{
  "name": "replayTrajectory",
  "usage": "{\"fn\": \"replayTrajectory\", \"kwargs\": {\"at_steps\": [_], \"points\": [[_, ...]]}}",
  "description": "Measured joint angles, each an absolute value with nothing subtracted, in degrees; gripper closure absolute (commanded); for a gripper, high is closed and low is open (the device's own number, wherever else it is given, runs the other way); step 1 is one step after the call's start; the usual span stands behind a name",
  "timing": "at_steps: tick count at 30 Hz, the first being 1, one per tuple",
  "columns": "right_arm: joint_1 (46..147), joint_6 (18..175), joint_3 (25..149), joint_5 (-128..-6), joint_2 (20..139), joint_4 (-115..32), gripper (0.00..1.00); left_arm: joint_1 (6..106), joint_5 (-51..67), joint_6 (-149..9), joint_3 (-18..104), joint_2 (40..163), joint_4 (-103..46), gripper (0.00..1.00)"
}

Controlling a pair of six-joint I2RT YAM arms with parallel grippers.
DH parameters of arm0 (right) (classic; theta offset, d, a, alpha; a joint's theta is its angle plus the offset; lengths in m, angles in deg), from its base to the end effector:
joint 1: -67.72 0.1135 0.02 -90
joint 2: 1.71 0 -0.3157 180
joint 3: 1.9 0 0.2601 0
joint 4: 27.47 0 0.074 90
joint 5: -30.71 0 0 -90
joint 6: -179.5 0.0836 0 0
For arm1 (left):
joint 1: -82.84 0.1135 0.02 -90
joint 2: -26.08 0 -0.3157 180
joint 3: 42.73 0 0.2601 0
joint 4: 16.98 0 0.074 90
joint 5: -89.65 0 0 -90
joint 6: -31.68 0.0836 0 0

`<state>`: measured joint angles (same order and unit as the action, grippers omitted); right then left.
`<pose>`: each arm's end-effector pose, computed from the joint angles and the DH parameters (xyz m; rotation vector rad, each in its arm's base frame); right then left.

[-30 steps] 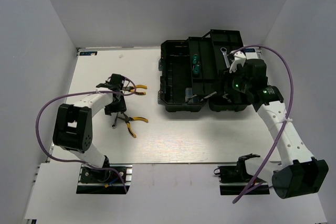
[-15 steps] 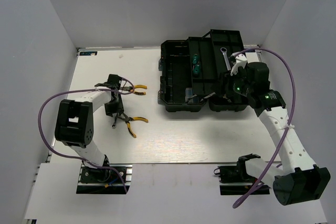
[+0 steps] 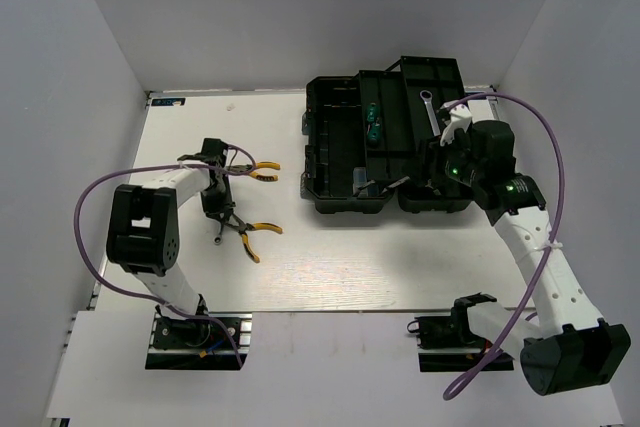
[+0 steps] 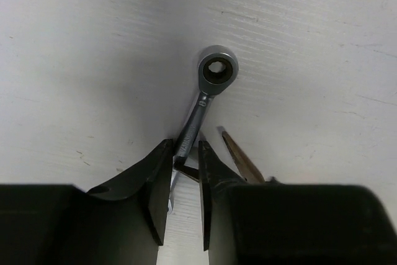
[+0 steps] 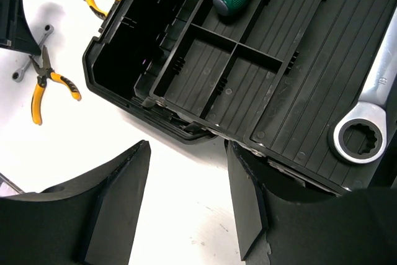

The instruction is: Sort the tools into containers

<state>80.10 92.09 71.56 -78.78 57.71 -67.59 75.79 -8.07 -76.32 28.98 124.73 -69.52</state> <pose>0.2372 0.0806 0.3812 -0.3887 1.9976 0.5090 0.3269 -0.0291 0.1536 -0.2977 2.9153 0.1345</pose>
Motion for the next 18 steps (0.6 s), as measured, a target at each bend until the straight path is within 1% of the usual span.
{"fn": "replayTrajectory", "kwargs": {"at_steps": [2, 3, 4, 6, 7, 8, 18], "points": [[80.1, 92.1, 71.6, -78.8, 57.5, -67.6, 0.41, 76.0, -7.2, -76.1, 29.2, 125.1, -69.7, 0.69], [80.1, 92.1, 71.6, -78.8, 57.5, -67.6, 0.41, 76.0, -6.9, -76.0, 29.3, 125.3, -69.8, 0.74], [80.1, 92.1, 71.6, -78.8, 57.5, -67.6, 0.41, 76.0, -6.6, -75.9, 29.4, 125.5, -69.9, 0.77], [80.0, 92.1, 71.6, -78.8, 57.5, -67.6, 0.41, 76.0, -6.1, -75.3, 29.7, 125.9, -70.2, 0.88], [79.9, 92.1, 71.6, -78.8, 57.5, -67.6, 0.41, 76.0, -5.8, -75.0, 29.8, 126.0, -70.2, 0.98], [79.9, 92.1, 71.6, -78.8, 57.5, -67.6, 0.41, 76.0, -5.6, -75.0, 30.0, 126.2, -70.4, 1.00], [79.7, 92.1, 71.5, -78.8, 57.5, -67.6, 0.41, 76.4, -7.2, -76.3, 30.2, 125.2, -70.1, 1.00]]}}
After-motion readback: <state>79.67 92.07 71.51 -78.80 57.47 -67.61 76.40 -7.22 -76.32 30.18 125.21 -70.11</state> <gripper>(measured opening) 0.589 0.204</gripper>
